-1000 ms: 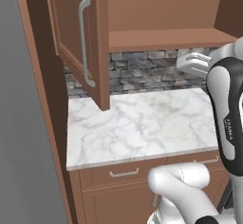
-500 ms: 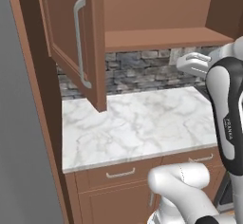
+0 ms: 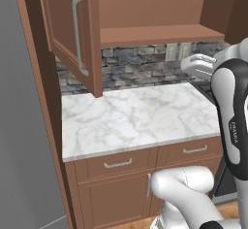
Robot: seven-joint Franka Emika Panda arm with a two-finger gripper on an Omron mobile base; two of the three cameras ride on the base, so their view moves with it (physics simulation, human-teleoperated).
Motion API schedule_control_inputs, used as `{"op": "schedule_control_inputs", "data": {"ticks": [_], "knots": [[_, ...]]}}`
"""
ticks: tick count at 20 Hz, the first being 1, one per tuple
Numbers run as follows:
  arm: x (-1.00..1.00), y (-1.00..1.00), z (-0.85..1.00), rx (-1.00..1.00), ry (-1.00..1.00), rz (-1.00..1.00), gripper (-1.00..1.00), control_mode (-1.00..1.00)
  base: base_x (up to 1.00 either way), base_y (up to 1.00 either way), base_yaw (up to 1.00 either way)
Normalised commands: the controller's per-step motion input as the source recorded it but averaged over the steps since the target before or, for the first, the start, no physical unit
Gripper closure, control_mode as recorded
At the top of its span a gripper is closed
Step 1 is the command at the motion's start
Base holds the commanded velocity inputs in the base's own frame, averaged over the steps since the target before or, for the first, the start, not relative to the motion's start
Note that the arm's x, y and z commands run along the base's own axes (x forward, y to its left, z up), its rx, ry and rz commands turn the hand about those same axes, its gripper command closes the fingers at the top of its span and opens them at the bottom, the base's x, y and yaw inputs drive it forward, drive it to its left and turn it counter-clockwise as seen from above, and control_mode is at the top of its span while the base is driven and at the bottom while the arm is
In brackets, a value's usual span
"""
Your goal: Close all open cabinet doors.
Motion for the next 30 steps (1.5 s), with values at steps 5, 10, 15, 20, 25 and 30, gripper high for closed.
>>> {"op": "schedule_control_inputs", "data": {"ticks": [5, 10, 15, 20, 25, 30], "knots": [[0.0, 0.0, 0.0, 0.0, 0.0, 0.0, -1.0, 1.0, -0.04, 0.01, 0.0], [0.0, 0.0, 0.0, 0.0, 0.0, 0.0, -1.0, 1.0, 0.0, 0.0, 0.0], [0.0, 0.0, 0.0, 0.0, 0.0, 0.0, -1.0, 1.0, 0.0, 0.0, 0.0], [0.0, 0.0, 0.0, 0.0, 0.0, 0.0, -1.0, 1.0, 0.0, 0.0, 0.0], [0.0, 0.0, 0.0, 0.0, -0.01, 0.0, -1.0, -1.0, 0.0, 0.0, 0.0], [-0.1, 0.02, 0.0, 0.0, -0.09, 0.0, -1.0, -1.0, 0.0, 0.0, 0.0]]}}
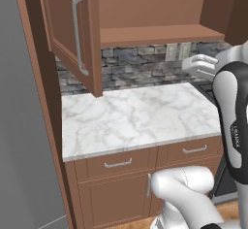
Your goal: Close all open cabinet doors.
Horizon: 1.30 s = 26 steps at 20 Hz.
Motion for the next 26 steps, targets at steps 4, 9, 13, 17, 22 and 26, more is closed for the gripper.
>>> {"op": "schedule_control_inputs", "data": {"ticks": [4, 9, 13, 17, 22, 26], "knots": [[-0.23, 0.08, 0.01, 0.0, -0.15, 0.0, -1.0, -1.0, 0.0, 0.0, 0.0], [-0.2, 0.2, 0.0, 0.0, -0.18, 0.0, -1.0, -1.0, 0.0, 0.0, 0.0], [-0.26, 0.21, 0.0, 0.0, -0.13, 0.01, -1.0, -1.0, 0.0, 0.0, 0.0], [-0.23, 0.37, 0.06, 0.0, -0.14, 0.0, -1.0, -1.0, 0.0, 0.0, 0.0], [-0.01, 0.6, 0.13, 0.0, -0.09, 0.0, -1.0, -1.0, 0.0, 0.0, 0.0], [-0.03, 0.39, 0.23, 0.0, -0.16, 0.02, -1.0, -1.0, 0.0, 0.0, 0.0]]}}
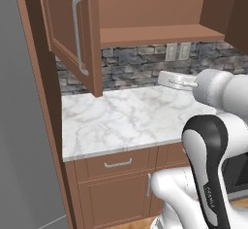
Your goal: Close all open cabinet doors.
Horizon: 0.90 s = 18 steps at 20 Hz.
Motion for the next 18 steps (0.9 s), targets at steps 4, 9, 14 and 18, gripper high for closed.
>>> {"op": "schedule_control_inputs", "data": {"ticks": [4, 9, 14, 18], "knots": [[-0.36, 0.32, 0.43, 0.0, -0.16, 0.09, -1.0, -1.0, 0.0, 0.0, 0.0], [-0.36, 0.05, 0.36, 0.0, -0.17, 0.16, -1.0, -1.0, 0.0, 0.0, 0.0], [-0.1, 0.0, 0.26, -0.01, -0.04, 0.28, -1.0, -1.0, 0.0, 0.0, 0.0], [-0.01, 0.05, 0.14, -0.02, 0.0, 0.31, -1.0, -1.0, 0.0, 0.0, 0.0]]}}
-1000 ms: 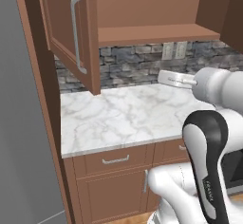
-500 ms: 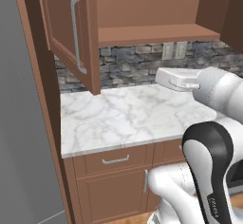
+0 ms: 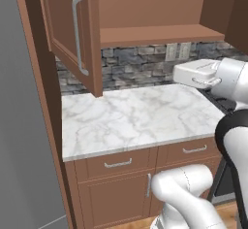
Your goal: Close all open cabinet doors.
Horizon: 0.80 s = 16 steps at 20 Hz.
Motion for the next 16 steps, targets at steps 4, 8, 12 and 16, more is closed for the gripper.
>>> {"op": "schedule_control_inputs", "data": {"ticks": [4, 8, 12, 16], "knots": [[0.03, 0.06, -0.02, 0.0, 0.0, 0.15, -1.0, -1.0, 0.0, 0.0, 0.0], [0.03, 0.08, -0.02, 0.0, 0.0, 0.03, -1.0, -1.0, 0.0, 0.0, 0.0], [0.0, 0.16, 0.0, 0.0, -0.02, 0.0, -1.0, -1.0, 0.0, 0.0, 0.0], [0.0, 0.43, 0.0, -0.02, -0.08, 0.0, -1.0, -1.0, 0.0, 0.0, 0.0]]}}
